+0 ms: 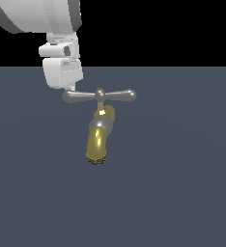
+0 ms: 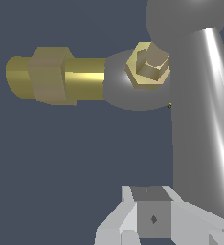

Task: Turn on the faucet by rotating a designated handle.

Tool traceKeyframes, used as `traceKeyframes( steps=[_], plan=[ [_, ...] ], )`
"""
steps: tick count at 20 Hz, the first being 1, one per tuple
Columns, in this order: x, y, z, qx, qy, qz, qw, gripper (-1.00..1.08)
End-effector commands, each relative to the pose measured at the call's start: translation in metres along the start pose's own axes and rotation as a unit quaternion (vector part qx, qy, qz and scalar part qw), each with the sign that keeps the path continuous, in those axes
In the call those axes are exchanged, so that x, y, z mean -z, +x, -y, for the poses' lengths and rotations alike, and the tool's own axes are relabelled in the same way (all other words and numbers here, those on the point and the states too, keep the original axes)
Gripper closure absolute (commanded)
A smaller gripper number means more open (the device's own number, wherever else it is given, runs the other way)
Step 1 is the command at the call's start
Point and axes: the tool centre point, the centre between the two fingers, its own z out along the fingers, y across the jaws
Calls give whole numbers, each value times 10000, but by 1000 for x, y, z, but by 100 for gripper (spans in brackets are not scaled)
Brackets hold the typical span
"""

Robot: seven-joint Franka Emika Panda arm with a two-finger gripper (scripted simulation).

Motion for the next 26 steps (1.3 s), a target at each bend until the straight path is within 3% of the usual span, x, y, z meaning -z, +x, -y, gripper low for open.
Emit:
traceKeyframes(
  steps=[1,19,26],
  plan=[
    [0,0,-10,1,-39,-12,10000,108],
    [0,-4,-52,-1,-38,-13,10000,108],
    [0,9,-59,-33,-8,-30,10000,108]
  ],
)
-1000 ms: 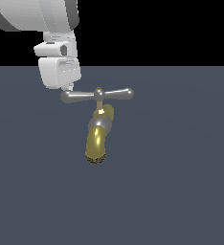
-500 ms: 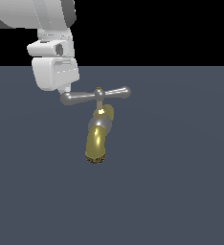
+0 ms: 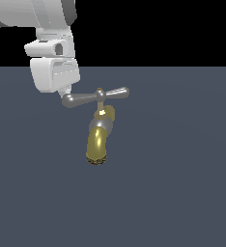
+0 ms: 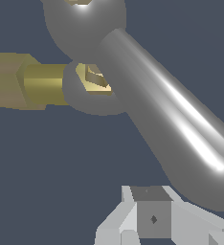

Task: Turn on the faucet by rotating a designated handle.

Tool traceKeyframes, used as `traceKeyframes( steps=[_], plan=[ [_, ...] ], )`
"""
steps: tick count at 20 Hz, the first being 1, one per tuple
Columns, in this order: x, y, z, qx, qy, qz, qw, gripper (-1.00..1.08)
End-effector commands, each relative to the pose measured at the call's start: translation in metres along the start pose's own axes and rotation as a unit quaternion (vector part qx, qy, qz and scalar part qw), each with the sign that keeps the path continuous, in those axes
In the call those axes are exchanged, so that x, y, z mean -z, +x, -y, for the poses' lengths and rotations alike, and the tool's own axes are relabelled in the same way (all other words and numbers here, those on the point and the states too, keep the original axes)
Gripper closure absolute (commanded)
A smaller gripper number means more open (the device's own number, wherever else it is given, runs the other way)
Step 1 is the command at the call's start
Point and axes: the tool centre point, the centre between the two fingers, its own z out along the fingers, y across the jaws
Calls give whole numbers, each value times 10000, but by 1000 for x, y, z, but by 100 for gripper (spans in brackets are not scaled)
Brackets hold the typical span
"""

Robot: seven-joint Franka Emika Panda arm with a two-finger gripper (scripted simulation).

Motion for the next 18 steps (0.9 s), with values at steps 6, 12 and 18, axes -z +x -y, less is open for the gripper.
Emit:
traceKeyframes(
  steps=[6,12,18],
  plan=[
    [0,11,-18,6,-35,-7,10000,108],
    [0,19,-29,11,-40,-4,10000,108],
    [0,27,-40,16,-44,-1,10000,108]
  ],
)
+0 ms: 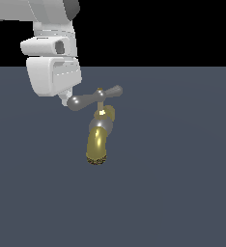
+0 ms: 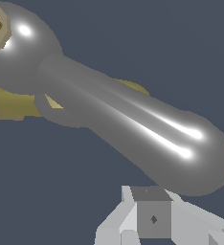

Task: Turn on the faucet by rotating a designated handle.

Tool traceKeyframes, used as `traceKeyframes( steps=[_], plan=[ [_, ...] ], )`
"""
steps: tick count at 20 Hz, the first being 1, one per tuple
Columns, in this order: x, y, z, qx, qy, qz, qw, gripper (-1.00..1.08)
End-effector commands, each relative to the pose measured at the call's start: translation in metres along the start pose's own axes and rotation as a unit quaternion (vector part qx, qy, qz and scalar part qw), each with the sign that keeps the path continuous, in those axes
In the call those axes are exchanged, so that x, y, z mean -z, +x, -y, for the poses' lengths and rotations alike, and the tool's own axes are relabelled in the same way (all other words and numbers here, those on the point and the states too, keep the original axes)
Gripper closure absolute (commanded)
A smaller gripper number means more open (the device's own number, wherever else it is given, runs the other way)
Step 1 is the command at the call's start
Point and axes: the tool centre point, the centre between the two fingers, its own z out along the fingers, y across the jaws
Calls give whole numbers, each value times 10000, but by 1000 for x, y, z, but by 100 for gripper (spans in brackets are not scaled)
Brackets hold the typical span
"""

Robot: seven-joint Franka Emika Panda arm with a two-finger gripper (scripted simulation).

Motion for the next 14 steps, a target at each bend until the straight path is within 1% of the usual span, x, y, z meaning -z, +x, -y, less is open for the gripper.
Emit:
traceKeyframes(
  steps=[1,14],
  plan=[
    [0,9,-5,-42,-23,-13,10000,108],
    [0,22,-26,-32,-32,-8,10000,108]
  ],
)
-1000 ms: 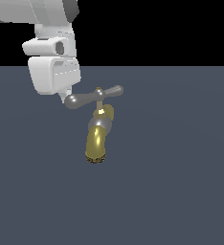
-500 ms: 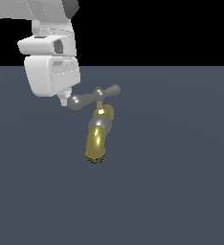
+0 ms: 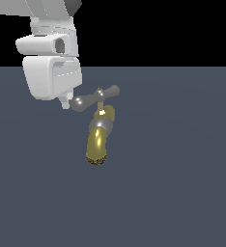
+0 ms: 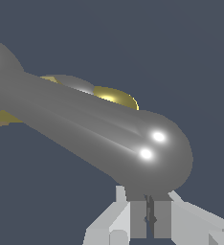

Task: Turn on the faucet by rotating a designated handle.

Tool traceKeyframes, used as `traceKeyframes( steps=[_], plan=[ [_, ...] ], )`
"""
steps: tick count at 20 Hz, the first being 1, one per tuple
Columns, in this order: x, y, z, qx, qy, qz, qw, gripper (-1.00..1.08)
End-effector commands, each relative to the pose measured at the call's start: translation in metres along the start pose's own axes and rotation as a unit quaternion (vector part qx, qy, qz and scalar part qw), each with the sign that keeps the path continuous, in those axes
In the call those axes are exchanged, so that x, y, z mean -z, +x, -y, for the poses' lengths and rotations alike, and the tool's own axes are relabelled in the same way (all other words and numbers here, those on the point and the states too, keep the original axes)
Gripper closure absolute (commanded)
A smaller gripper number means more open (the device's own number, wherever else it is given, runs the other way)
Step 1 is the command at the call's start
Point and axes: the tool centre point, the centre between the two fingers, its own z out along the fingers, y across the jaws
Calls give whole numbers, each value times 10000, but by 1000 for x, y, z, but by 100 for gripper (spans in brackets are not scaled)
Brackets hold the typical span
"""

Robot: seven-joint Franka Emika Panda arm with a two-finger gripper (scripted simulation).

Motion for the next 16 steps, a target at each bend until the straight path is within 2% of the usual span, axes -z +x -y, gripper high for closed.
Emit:
traceKeyframes(
  steps=[1,6,7,16],
  plan=[
    [0,12,-2,-89,-15,-11,10000,108],
    [0,16,-8,-87,-16,-11,10000,108],
    [0,6,-9,8,-9,-5,10000,108],
    [0,45,-13,-26,-13,-6,10000,108]
  ],
)
